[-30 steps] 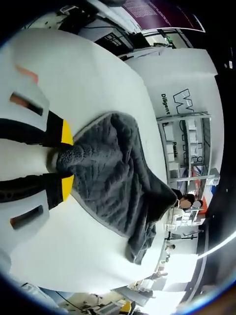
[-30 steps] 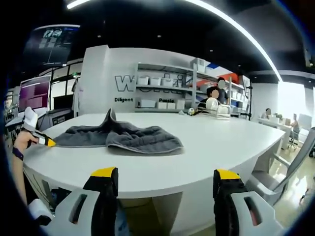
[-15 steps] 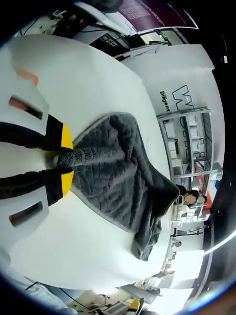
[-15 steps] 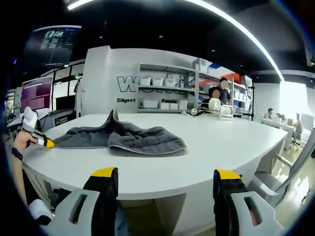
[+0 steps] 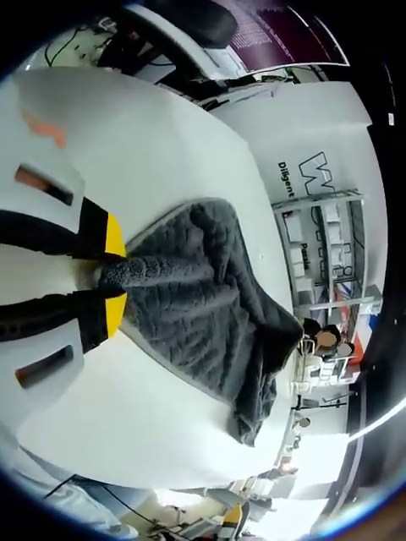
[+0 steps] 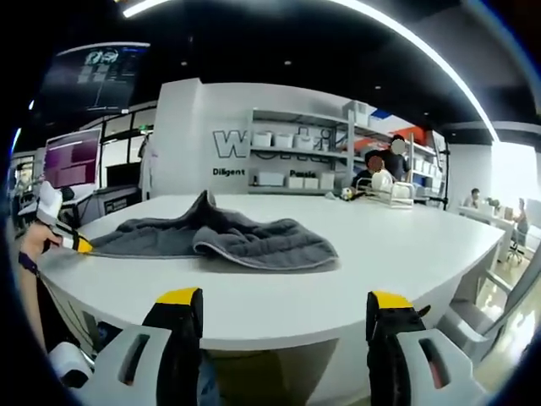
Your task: Open the folded towel by lifting each exposed corner and separating the folded layers until the towel lies flat within the target outline without major curled edges
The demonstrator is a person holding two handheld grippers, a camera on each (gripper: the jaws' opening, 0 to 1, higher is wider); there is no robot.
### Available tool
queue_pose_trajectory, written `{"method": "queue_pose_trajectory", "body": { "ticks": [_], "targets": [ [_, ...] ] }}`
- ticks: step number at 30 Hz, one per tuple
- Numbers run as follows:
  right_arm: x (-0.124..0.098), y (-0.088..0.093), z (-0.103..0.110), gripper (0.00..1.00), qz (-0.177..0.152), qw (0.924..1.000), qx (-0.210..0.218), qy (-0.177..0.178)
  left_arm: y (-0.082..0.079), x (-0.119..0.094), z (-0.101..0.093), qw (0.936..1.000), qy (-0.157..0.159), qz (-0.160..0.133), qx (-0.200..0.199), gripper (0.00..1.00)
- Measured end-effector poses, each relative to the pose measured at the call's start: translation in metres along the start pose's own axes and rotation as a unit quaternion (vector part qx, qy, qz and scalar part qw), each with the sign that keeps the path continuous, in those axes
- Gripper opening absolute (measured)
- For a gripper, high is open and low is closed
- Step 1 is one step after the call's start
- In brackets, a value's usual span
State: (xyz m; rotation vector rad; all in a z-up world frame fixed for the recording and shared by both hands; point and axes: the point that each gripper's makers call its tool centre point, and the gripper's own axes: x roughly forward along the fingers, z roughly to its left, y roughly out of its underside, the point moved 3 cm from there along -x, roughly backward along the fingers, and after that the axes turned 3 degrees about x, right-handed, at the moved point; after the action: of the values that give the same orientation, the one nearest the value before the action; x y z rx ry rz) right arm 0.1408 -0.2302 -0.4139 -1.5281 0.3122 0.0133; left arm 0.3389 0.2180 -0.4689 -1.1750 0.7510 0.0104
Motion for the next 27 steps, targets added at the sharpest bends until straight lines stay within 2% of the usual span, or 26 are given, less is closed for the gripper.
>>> {"method": "queue_pose_trajectory", "body": {
  "ticks": [27],
  "targets": [
    [0.016, 0.001, 0.03, 0.81, 0.01, 0.9986, -0.013, -0.049, 0.027, -0.04, 0.026, 0.9989, -0.042, 0.01, -0.017, 0.13]
  ]
}}
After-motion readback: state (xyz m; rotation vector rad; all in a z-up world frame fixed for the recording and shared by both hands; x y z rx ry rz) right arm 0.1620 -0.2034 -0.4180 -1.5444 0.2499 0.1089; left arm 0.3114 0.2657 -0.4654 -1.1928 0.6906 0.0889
